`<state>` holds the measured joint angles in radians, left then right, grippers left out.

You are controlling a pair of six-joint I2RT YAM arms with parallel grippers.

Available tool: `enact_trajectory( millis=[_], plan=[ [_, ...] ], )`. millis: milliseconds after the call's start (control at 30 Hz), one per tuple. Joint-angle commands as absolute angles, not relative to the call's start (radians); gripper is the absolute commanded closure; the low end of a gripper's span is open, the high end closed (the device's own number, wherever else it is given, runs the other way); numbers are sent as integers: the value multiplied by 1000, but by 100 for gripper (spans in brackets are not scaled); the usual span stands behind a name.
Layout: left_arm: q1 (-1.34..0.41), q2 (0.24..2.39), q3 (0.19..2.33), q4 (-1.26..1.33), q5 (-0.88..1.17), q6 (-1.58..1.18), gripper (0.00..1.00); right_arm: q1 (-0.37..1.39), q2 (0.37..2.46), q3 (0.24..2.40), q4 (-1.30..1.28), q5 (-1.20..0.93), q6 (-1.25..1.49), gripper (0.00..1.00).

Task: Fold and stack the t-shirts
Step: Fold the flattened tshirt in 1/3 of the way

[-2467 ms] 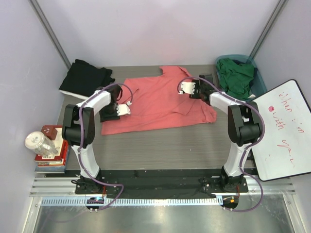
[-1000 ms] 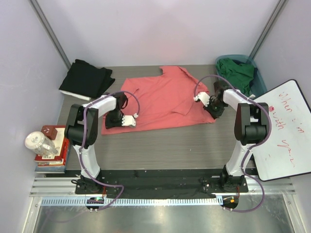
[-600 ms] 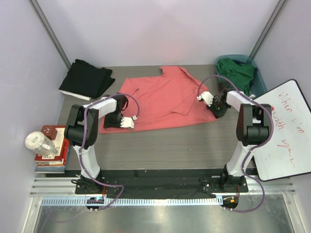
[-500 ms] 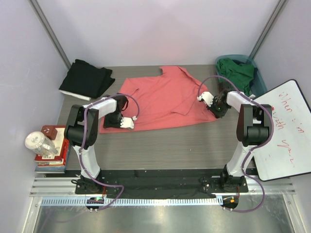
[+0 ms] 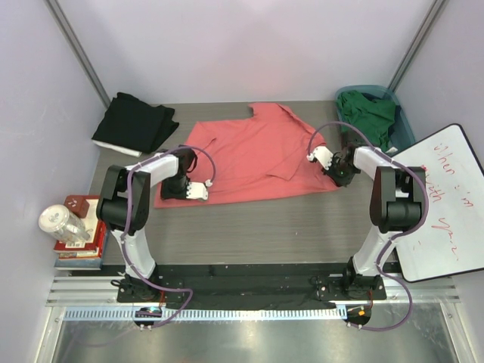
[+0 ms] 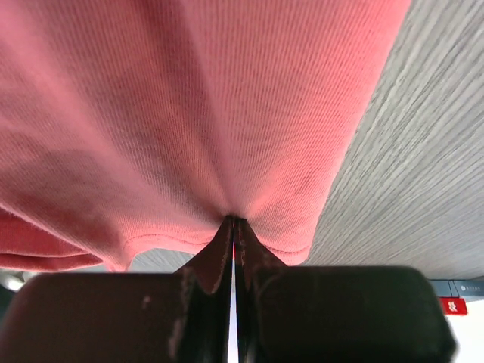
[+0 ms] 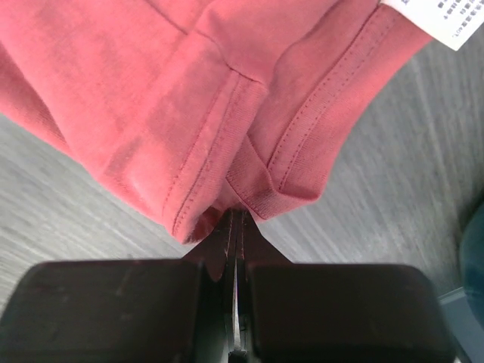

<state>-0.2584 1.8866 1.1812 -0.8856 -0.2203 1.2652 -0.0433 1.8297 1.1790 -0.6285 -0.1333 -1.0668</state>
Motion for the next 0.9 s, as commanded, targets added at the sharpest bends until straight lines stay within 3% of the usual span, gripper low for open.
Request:
enact_trajectory(
  millis=[0,633,667,700,733,867],
  plan=[
    [-253,1852,1129,-887,-158,1276,100,-45,1793,1108,-710,-101,-1080,99],
    [-339,1681,905,-873,-95,1232,100,44,1545,890,-755,-107,-1045,98],
    [-337,1672,907,-862,-110,1227,98,43,1536,890,-750,-88,-1043,94],
    [-333,1661,913,-851,-118,1224,92,43,1525,891,-750,-75,-1045,83],
    [-321,1643,935,-847,-123,1220,82,43,1516,899,-749,-63,-1046,78],
    [-269,1611,1018,-818,-173,1210,74,34,1454,942,-701,-5,-1065,61]
  ],
)
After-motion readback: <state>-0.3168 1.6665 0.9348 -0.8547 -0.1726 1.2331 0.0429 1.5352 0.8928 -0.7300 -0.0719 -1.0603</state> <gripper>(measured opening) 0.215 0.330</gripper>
